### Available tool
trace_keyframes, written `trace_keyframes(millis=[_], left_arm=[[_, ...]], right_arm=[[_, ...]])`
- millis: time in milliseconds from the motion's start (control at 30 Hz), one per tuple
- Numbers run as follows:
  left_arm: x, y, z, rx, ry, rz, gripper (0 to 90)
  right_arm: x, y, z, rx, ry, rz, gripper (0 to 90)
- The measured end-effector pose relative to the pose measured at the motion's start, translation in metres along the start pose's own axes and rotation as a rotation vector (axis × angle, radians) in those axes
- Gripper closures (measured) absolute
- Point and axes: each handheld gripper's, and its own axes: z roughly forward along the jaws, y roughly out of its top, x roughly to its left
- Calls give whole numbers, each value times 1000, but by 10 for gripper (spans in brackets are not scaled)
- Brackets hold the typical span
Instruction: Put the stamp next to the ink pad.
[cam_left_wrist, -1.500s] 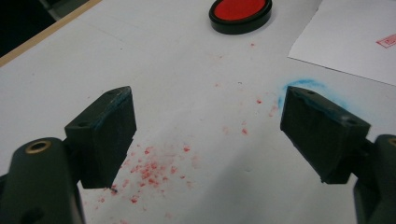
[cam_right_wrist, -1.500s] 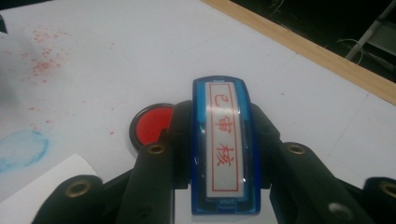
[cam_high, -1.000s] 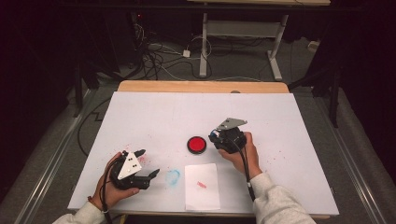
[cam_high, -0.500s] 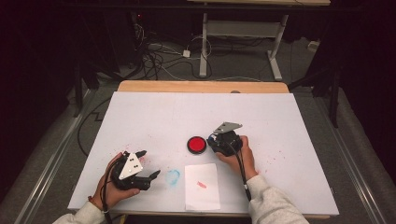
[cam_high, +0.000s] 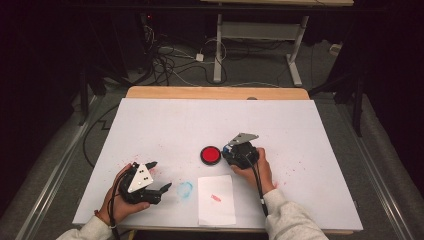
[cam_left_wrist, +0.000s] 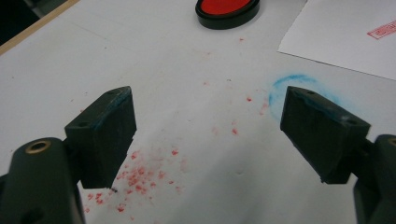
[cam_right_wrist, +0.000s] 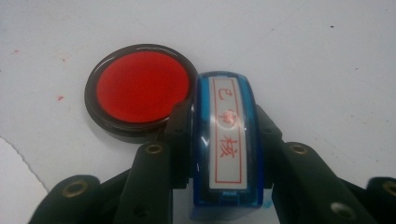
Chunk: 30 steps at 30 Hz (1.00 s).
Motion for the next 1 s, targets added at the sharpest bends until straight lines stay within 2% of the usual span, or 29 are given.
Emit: trace_keyframes(millis=[100, 233, 500, 600, 800, 1000], left_arm=[[0, 0, 0, -1, 0, -1, 181], [0, 0, 0, -1, 5, -1, 181], [1, 0, -1, -3, 10, 1, 181], [1, 0, 0, -2, 9, 2, 181], [1, 1, 0, 1, 11, 5, 181], [1, 0, 0, 0, 12, 6, 181]], right_arm=[[0, 0, 1, 4, 3, 1, 672], [0, -1, 1, 6, 3, 14, 621], [1, 1, -3, -2, -16, 18, 473], [0, 2, -6, -21, -28, 18, 445], [3, 9, -12, -44, -53, -14, 393], [2, 15, -23, -90, -75, -12, 346]])
